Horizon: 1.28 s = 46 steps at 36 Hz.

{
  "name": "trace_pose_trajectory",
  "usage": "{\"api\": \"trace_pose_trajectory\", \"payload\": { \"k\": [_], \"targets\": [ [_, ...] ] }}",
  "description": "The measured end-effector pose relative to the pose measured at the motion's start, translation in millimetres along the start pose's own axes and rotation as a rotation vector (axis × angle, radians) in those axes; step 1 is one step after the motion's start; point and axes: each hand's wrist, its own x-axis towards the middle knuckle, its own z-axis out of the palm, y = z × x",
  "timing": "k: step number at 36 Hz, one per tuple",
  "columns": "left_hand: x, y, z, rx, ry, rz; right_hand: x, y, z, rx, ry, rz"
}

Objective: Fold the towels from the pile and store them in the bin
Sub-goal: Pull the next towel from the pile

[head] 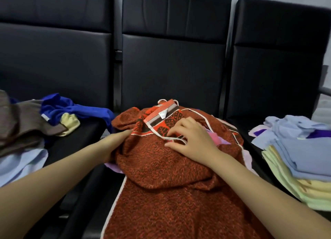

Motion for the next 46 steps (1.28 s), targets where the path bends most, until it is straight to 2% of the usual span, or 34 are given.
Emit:
{"api": "trace_pose_trajectory", "payload": {
  "k": [2,4,6,9,11,13,16,19,20,23,26,28,33,39,43,46],
  "targets": [
    [0,1,0,0.024,-0.017,-0.008,-1,2,3,-0.001,0.016,-0.063],
    [1,3,-3,0.031,-0.063,-0.051,1,2,0,0.150,0.081,0.005],
    [5,7,-5,-0.028,-0.052,-0.011,5,5,-9,0.412,0.212,0.167],
    [12,14,-8,-0.170,-0.007,0.122,9,24,-29,0.711,0.492,0.491],
    [16,18,-12,-0.276,-0.075,0.228,7,49,-37,0.876,0.658,0.696],
    [16,20,-16,-0.323,-0.181,0.298,-1,74,-40,0.994,0.730,0.875],
    [18,18,-22,-0.371,-0.248,0.345,-17,110,-30,1.084,0.639,1.131],
    [23,14,-17,-0.390,-0.207,0.292,-31,128,-15,1.078,0.375,1.226],
    [22,15,-14,-0.374,-0.160,0.256,-32,123,-14,1.059,0.320,1.221],
    [30,16,-6,-0.266,-0.044,0.153,-30,116,-15,1.035,0.294,1.171],
    [24,10,-2,-0.250,-0.040,-0.004,-30,113,-12,1.061,0.278,1.153],
    [21,8,1,-0.247,-0.051,-0.040,-27,111,-13,1.055,0.260,1.196],
    [20,24,9,-0.211,-0.087,-0.002,-23,103,-17,1.097,0.287,1.237],
    [24,25,-3,-0.197,-0.040,0.035,-24,105,-21,1.214,0.341,1.139],
    [22,27,-6,-0.246,-0.084,0.053,-21,104,-27,1.319,0.348,1.104],
    [19,35,1,-0.267,-0.132,0.096,-20,104,-27,1.307,0.335,1.093]
  ]
}}
